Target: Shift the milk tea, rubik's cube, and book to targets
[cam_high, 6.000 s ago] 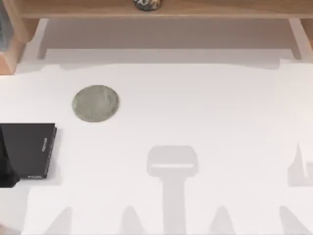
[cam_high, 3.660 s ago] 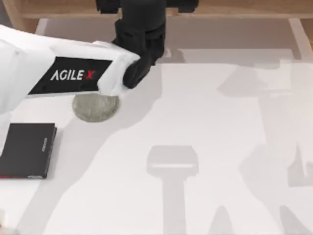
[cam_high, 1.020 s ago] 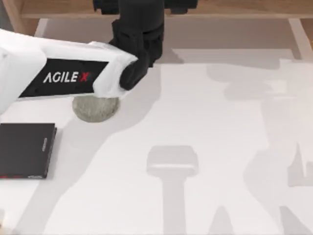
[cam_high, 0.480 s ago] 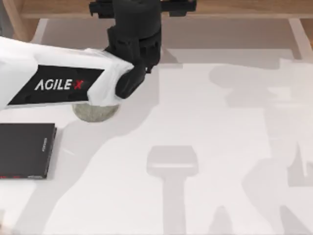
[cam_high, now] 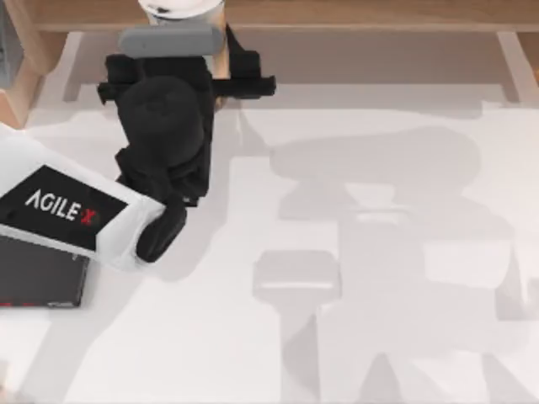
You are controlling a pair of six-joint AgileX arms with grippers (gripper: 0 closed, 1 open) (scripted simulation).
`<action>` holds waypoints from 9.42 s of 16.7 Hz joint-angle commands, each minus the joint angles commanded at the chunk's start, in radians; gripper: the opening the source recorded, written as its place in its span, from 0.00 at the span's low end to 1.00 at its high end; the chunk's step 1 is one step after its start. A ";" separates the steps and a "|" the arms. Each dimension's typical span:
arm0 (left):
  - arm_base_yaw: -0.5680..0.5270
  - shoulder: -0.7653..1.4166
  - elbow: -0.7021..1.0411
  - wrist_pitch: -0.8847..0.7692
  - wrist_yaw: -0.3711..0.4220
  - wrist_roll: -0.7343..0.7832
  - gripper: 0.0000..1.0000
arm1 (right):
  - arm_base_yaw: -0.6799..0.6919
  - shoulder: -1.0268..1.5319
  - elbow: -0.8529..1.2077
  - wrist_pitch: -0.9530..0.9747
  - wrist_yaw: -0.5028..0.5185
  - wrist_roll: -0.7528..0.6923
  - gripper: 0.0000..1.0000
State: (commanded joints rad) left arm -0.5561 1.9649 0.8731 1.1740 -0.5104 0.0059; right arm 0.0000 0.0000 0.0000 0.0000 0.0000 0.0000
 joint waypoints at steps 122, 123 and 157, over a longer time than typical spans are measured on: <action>0.775 -0.711 -0.296 -2.067 0.511 0.398 1.00 | 0.000 0.000 0.000 0.000 0.000 0.000 1.00; 0.775 -0.710 -0.299 -2.064 0.511 0.398 1.00 | 0.000 0.000 0.000 0.000 0.000 0.000 1.00; 0.773 -0.765 -0.204 -2.212 0.512 0.396 0.00 | 0.000 0.000 0.000 0.000 0.000 0.000 1.00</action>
State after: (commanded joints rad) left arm 0.2169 1.1995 0.6688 -1.0376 0.0020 0.4024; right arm 0.0000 0.0000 0.0000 0.0000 0.0000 0.0000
